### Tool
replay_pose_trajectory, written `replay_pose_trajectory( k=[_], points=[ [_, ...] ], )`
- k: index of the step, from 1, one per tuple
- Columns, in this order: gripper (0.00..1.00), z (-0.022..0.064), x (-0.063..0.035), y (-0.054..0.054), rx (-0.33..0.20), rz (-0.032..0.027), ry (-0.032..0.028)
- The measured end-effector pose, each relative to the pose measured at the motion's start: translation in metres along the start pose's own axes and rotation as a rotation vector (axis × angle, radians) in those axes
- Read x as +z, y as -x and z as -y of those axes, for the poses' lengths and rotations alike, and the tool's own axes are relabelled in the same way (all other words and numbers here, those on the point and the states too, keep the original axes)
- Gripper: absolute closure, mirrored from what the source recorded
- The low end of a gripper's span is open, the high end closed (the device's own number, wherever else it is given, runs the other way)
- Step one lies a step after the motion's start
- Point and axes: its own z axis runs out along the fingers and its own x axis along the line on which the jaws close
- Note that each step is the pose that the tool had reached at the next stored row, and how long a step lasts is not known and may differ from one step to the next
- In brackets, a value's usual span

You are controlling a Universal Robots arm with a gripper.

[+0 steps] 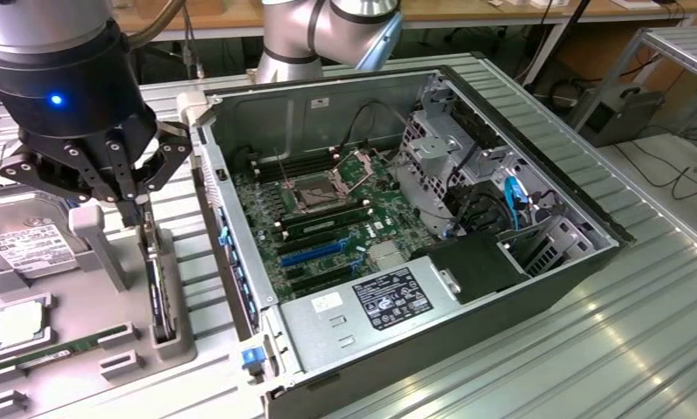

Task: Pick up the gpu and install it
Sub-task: 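Reach for the gpu, then pick up the gpu and move the gpu toward the slot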

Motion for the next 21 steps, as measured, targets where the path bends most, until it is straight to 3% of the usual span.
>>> replay_pose_trajectory(
  k=[9,11,12,15,21],
  points=[
    [0.89,0.0000,0.0000,0.000,0.000,0.0000,0.0000],
    [0.76,0.0000,0.0000,0.000,0.000,0.0000,0.0000],
    [0.76,0.0000,0.0000,0.000,0.000,0.0000,0.0000],
    [0.58,0.0001,0.0022,0.000,0.000,0.0002,-0.0017],
    [0.58,0.0003,0.0154,0.000,-0.002,0.0001,-0.0022]
  ],
)
